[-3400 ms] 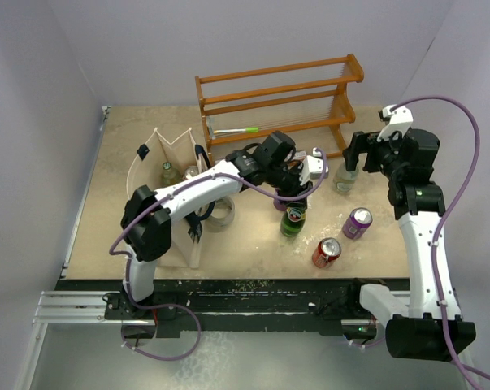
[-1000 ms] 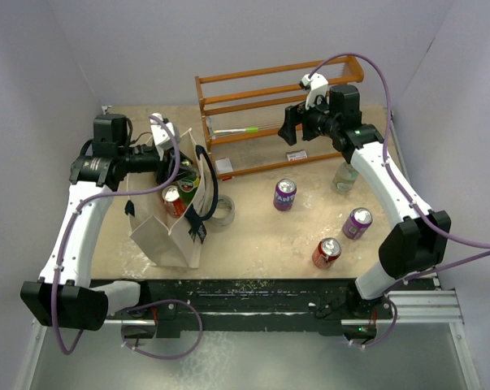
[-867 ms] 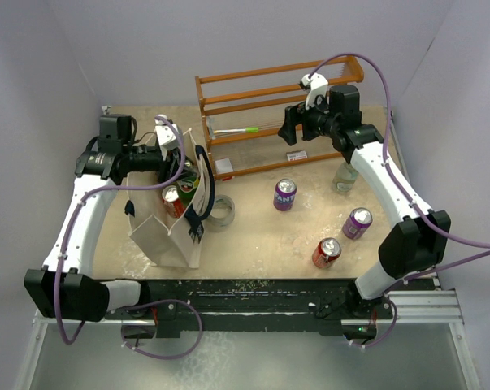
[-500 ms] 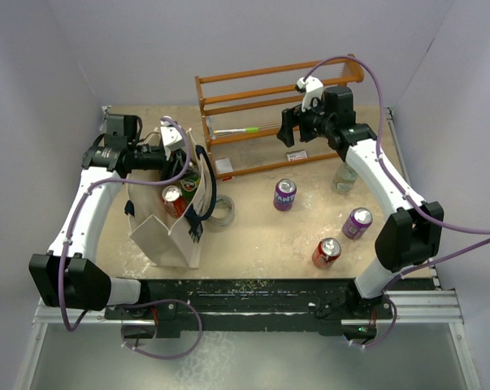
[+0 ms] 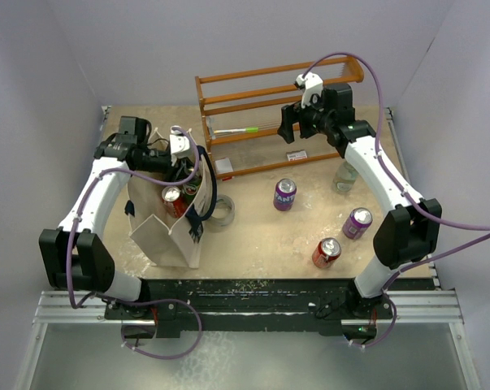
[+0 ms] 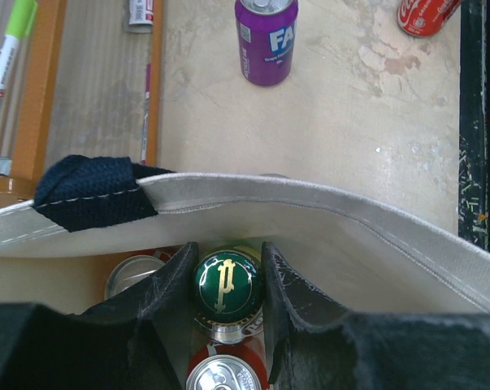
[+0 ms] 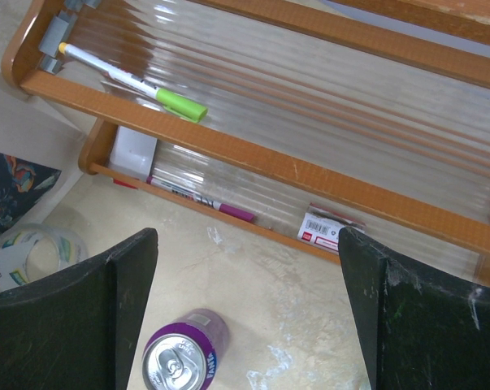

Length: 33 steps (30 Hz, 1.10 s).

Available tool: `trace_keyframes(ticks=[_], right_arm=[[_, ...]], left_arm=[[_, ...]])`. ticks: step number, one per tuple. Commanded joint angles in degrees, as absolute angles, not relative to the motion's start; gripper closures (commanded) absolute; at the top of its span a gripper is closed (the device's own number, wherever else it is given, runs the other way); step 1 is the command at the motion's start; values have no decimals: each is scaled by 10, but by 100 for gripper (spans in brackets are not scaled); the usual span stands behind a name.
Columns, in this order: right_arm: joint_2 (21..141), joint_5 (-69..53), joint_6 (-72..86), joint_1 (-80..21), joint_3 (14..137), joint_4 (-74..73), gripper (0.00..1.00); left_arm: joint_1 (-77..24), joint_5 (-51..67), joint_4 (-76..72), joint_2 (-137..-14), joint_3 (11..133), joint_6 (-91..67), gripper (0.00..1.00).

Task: Place the beverage into the canvas bag
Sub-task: Place the drink in the canvas bag.

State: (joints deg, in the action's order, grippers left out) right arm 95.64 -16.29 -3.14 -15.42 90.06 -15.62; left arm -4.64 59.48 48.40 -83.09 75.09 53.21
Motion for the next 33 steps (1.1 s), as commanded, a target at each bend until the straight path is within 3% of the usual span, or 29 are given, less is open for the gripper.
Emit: trace_keyframes(ticks=[1, 26, 33], right_arm=[[936, -150, -44, -155, 911, -146, 7], [947, -144, -47, -155, 930, -145, 6], [946, -144, -49, -155, 929, -143, 6]], left_arm=[[-46, 645, 482, -835, 759, 618, 100], [-22, 578, 392, -853, 669, 616, 100], [-21, 557, 379, -863, 655, 606, 89]])
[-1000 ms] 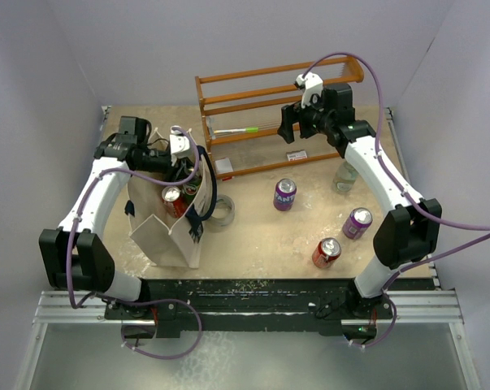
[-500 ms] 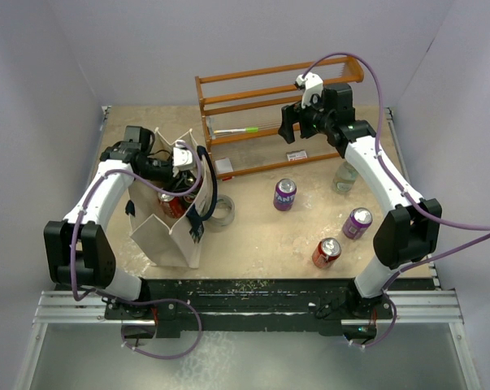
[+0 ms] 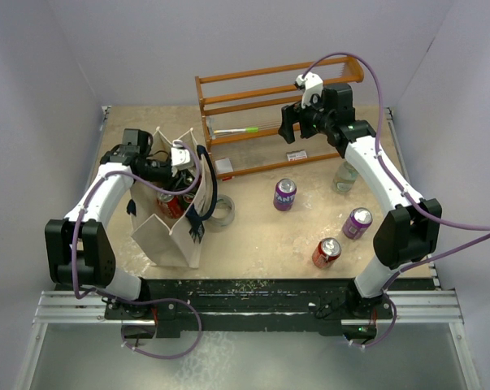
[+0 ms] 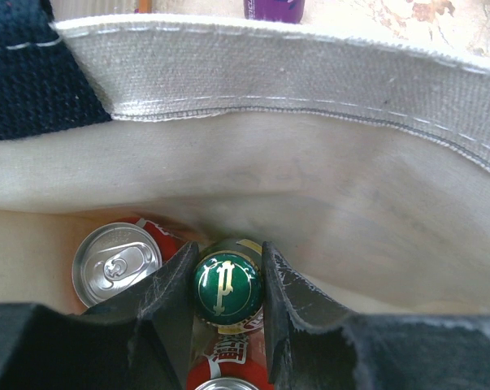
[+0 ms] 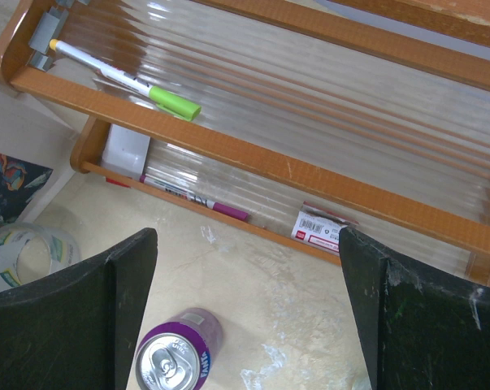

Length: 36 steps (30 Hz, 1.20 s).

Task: Place the beverage into the canvas bag
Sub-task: Place the drink in the canvas bag.

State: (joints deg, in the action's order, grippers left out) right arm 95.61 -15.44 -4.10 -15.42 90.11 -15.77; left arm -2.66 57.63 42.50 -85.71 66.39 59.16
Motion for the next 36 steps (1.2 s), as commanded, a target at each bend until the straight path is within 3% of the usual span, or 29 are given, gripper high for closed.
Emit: trace_keyframes(ticks=[1, 6, 14, 20, 28, 36], right_arm=[[946, -144, -49, -155, 930, -143, 6], [945, -144, -49, -155, 928, -138, 6], [934, -145, -51, -155, 921, -129, 6], [925, -146, -52, -155, 911, -126, 6], [907, -150, -50, -155, 894, -123, 6], [869, -149, -49, -154, 859, -120, 6]], left_arm=[[-21, 555, 383, -865, 656, 604, 87], [-20, 547, 384, -860, 664, 570, 74], [-20, 543, 382, -844, 674, 532, 41], [-20, 532, 381, -828, 684, 516, 22], [-20, 515, 366, -793, 724, 420, 10], [-20, 450, 318, -757, 782, 278, 12]])
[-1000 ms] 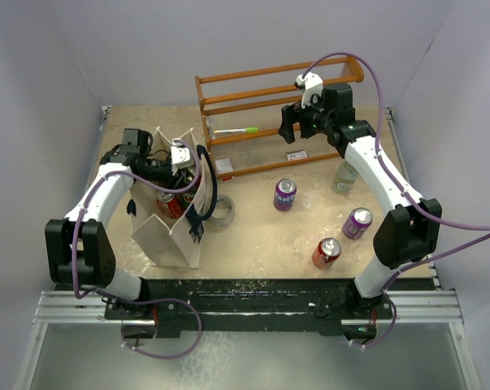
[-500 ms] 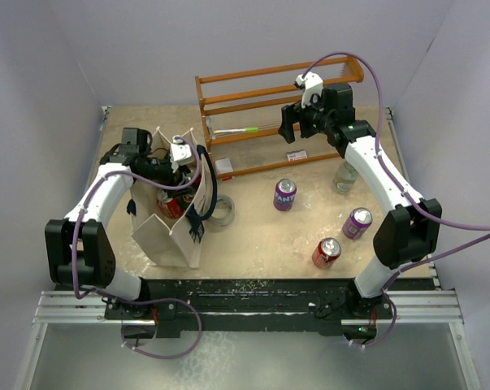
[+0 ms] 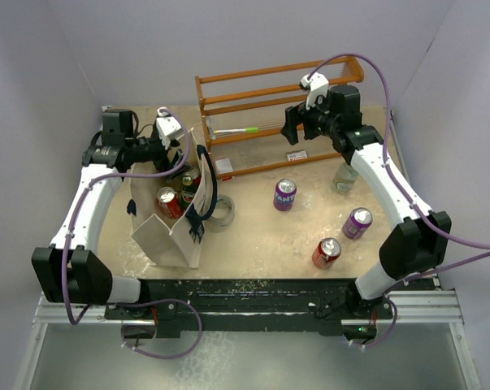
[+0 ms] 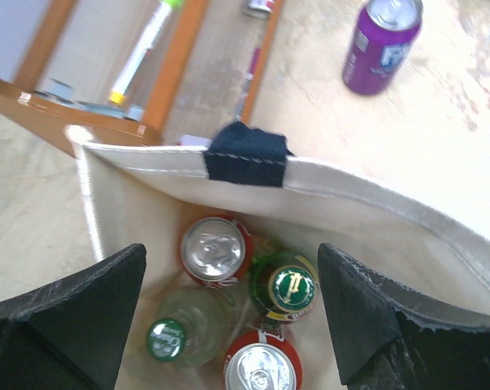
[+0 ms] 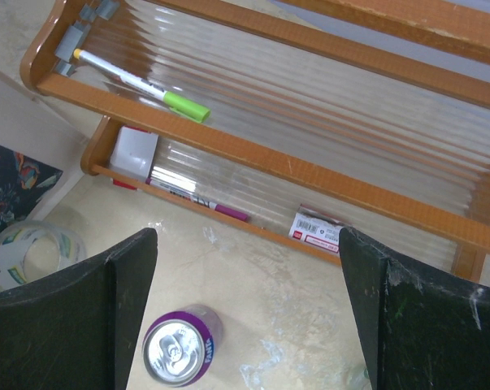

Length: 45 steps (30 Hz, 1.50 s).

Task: Place the beverage into the canvas bag
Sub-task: Place the drink in the canvas bag, then pick up the drink from the center of the board.

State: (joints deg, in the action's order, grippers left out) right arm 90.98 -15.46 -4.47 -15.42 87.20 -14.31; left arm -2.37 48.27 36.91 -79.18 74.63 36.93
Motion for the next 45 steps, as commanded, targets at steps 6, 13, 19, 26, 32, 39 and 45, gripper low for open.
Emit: trace_keyframes(ticks=[6, 13, 19, 26, 32, 39, 45], right_arm=[[832, -143, -55, -155, 824, -126, 6], [785, -135, -84, -155, 777, -134, 6], [747, -125, -95, -150, 740, -134, 6], [722, -150, -51, -72, 749, -118, 6], [688, -157, -37, -14, 741, -114, 7], [656, -169, -10, 39, 718, -99, 7], [643, -175, 0, 62, 710, -96, 7]], left_arm=[[-43, 408, 289, -738, 816, 205, 12], [-85, 383, 293, -741, 849, 195, 14], [-162, 358, 299, -769, 868, 231, 14], [-283, 324, 269, -829, 873, 284, 10], [-354, 308, 250, -891, 891, 283, 8], [-393, 318, 256, -971, 917, 279, 6], [-411, 314, 245, -1043, 939, 265, 5]])
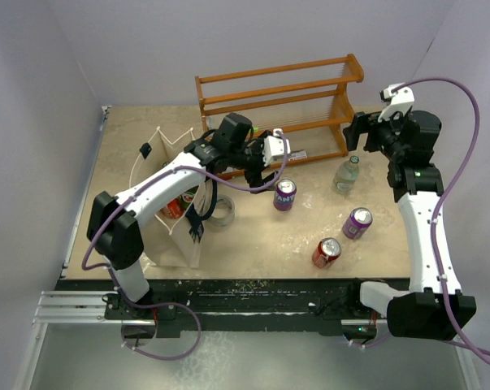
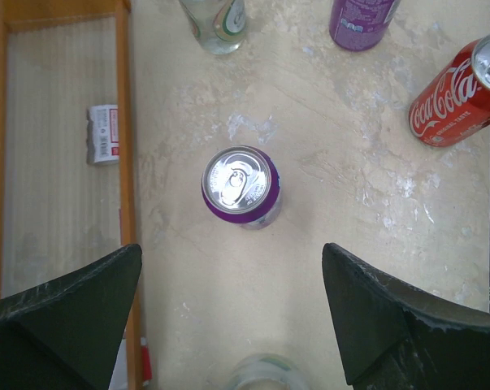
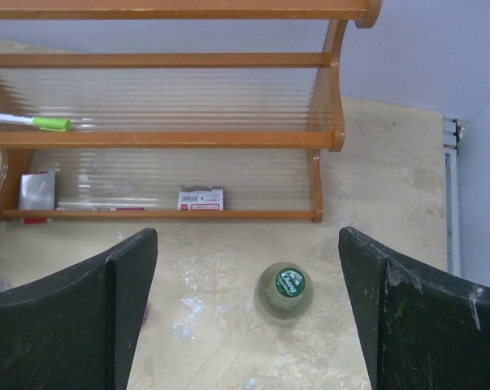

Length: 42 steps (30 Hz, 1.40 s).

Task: Place the beverage into the canvas bag
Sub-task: Pick up the drink from the center of the board.

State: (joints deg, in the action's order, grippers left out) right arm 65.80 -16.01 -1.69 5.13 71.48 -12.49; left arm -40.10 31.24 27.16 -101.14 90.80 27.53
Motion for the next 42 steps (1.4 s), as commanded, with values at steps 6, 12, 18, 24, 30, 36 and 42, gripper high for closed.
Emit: trace_keyframes(ticks=[6, 12, 18, 24, 30, 36, 42], right_arm=[[635, -183, 12, 74, 695, -91, 7], [632, -184, 15, 84, 691, -89, 7], [629, -189, 21, 92, 691, -88, 7], [627, -190, 22, 98, 686, -88, 7], [624, -194, 27, 106, 679, -86, 7], [621, -200, 30, 112, 677, -85, 7], [619, -204, 34, 115, 673, -84, 7]], left_arm=[[-426, 292, 237, -1113, 971, 246, 3], [-433, 295, 230, -1150, 980, 233, 1], [-436, 291, 226, -1191, 1007, 208, 1], [-446, 290, 221, -1226, 1028, 191, 6], [-452, 290, 210, -1223, 1015, 186, 13], [-459, 278, 202, -1222, 1013, 182, 19], [-460, 266, 203, -1211, 1011, 184, 28]])
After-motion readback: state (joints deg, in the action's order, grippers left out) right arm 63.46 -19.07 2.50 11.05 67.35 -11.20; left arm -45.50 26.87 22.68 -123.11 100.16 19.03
